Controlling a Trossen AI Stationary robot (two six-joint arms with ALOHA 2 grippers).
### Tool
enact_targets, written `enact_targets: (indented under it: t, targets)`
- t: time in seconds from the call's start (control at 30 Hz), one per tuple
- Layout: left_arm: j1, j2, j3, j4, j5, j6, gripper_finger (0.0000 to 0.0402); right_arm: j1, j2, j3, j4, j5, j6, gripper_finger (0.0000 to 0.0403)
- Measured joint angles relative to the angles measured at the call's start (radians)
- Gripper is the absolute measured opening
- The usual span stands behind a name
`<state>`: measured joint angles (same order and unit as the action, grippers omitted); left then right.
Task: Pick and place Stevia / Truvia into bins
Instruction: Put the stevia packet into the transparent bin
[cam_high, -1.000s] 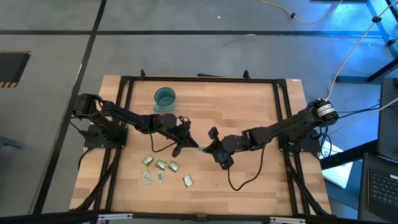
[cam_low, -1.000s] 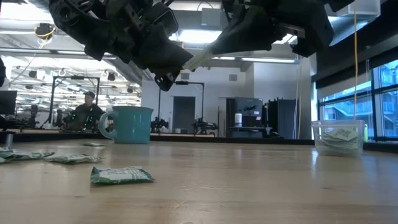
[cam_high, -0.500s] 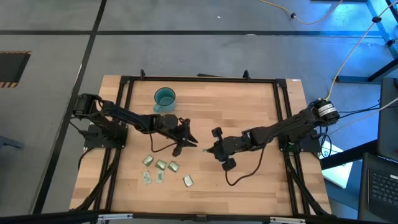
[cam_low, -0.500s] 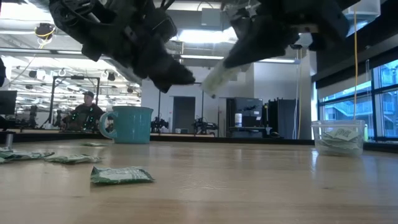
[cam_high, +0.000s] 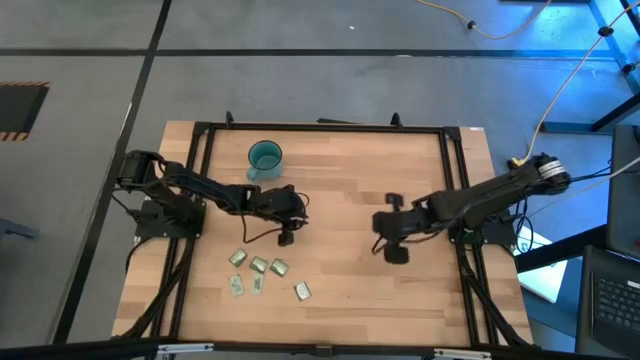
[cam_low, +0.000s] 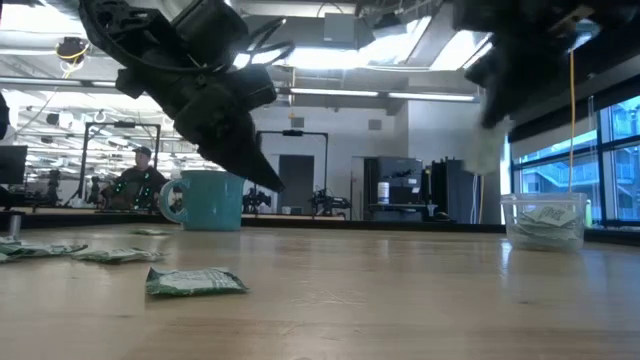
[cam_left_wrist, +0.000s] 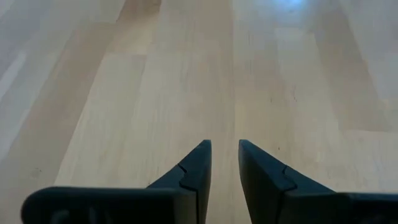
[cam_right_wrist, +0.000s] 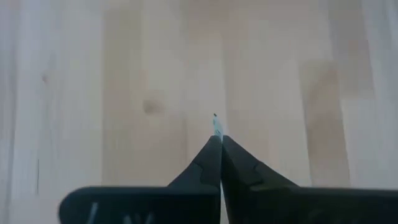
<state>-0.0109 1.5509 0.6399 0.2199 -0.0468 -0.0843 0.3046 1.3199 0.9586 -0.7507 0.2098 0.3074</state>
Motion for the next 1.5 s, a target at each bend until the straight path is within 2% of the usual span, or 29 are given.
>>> enact_targets:
  t: [0.3,0.63,0.77,1.1,1.27,1.5]
  targets:
    - [0.0,0.0,0.0,-0.007,-0.013,-0.007,0.0075,0.0,-0.082,-0.001,-0.288,0.06,0.229,0.0002]
    - [0.0,0.0,0.0,-0.014,-0.013,-0.007,0.0075,-0.026,-0.086,-0.132,-0.234,0.056,0.268,0.0001]
    - [0.0,0.0,0.0,-0.012,-0.013,-0.007,0.0075,-0.046,-0.088,-0.178,-0.162,0.032,0.262,0.0001]
    - [0.0,0.0,0.0,-0.011,-0.013,-0.007,0.0075,-0.047,-0.088,-0.195,-0.143,0.033,0.185,0.0027]
    - [0.0,0.0,0.0,-0.011,-0.013,-0.007,0.0075,-0.047,-0.088,-0.195,-0.143,0.071,0.184,0.0047]
    - [0.0,0.0,0.0,-0.011,-0.013,-0.007,0.0075,-0.047,-0.088,-0.195,-0.173,0.177,0.181,0.0078]
